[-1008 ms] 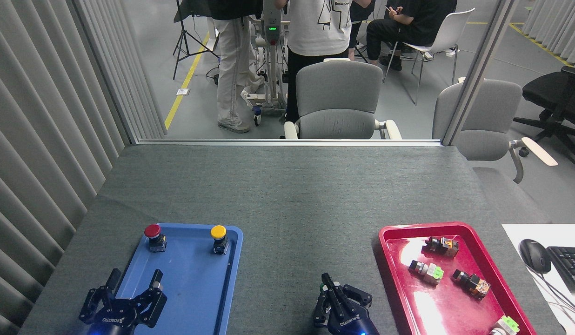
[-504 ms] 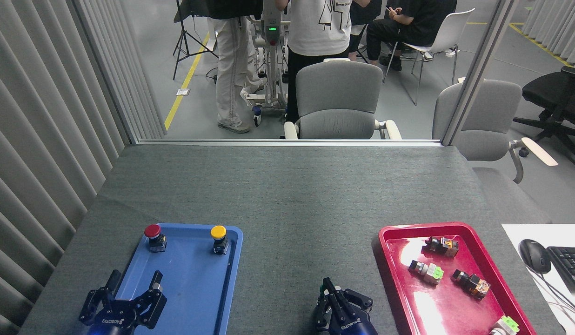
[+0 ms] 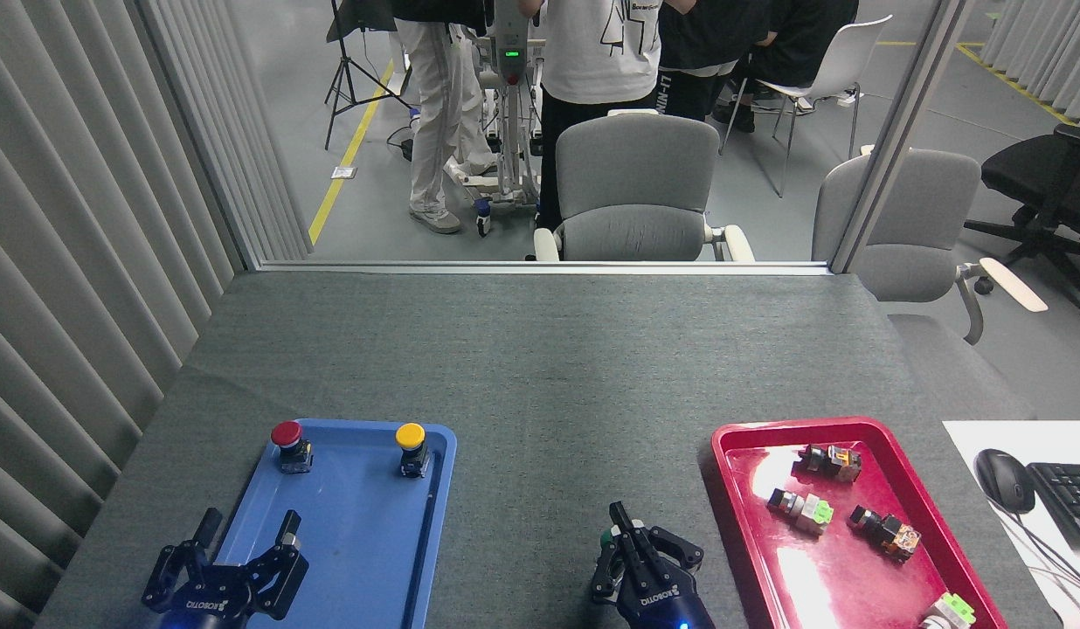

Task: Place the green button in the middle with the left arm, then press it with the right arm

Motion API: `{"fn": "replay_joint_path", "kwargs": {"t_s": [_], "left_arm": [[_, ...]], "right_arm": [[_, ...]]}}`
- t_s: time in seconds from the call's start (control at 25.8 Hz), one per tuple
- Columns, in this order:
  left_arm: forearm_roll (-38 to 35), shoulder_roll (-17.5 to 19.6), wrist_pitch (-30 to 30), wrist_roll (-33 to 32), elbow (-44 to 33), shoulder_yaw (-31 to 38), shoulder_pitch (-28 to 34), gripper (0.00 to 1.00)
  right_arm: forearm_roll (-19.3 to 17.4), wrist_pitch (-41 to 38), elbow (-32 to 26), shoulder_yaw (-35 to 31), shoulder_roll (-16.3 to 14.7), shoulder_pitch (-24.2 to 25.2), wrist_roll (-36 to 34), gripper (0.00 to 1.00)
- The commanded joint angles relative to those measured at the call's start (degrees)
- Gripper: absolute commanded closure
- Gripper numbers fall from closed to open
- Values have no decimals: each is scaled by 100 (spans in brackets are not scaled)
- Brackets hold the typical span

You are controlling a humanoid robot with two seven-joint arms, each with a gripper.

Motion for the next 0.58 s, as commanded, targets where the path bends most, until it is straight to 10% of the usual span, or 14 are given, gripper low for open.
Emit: {"fn": "replay_joint_path", "kwargs": {"t_s": [0.0,0.23,0.54], "left_arm": [[8,13,-2,8,2,0,4,1],[0,5,-2,8,2,0,4,1],[0,-30,6,8,2,0,-5,1]], "right_arm": [[-89,20,-109,-25,8,-6,-198,72],[-406,249,-250,-210,-18,12,-656,4],[-423,196,-302,-992,-264,144,-629,1]]}}
